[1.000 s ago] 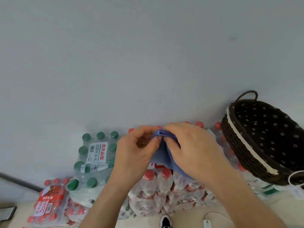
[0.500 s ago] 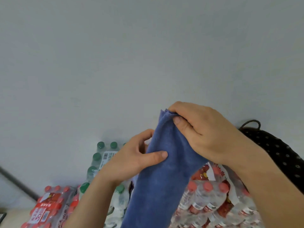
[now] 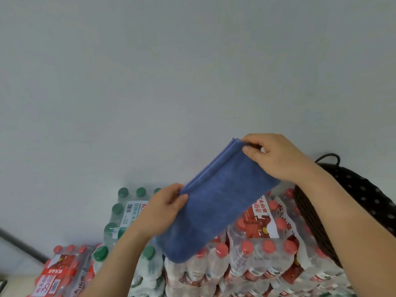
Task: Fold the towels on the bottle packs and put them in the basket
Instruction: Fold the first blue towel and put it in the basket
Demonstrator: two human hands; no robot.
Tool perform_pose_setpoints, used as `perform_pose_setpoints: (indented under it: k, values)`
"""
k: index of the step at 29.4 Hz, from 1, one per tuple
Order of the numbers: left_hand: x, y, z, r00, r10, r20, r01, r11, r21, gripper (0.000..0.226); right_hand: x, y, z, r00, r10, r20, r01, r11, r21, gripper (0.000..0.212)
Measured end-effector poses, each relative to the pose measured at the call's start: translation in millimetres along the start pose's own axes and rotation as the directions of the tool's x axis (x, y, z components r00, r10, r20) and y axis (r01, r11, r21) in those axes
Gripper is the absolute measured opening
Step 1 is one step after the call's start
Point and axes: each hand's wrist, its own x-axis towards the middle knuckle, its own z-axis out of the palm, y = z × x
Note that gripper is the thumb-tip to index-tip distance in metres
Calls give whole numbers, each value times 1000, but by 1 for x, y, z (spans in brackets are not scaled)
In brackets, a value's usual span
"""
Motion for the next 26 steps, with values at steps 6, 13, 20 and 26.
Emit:
perform_pose_setpoints:
  k: [6, 13, 20, 26]
  values:
    - [41, 44, 4, 798, 420, -433, -195, 859, 474, 25, 26, 41, -16, 970, 74, -232, -52, 994, 100, 14]
    - [28, -30, 76, 846, 514, -145, -275, 652, 707, 50, -49, 109, 50, 934, 358, 1, -321, 836, 445, 38]
    - [-9, -77, 128, 988, 129, -81, -84, 905, 417, 49, -106, 170, 131, 853, 520, 51, -517, 827, 221, 47]
    - [-14, -54, 99, 844, -487, -225, 298, 774, -560, 29, -106, 155, 129, 857, 514, -41, -512, 858, 47, 25]
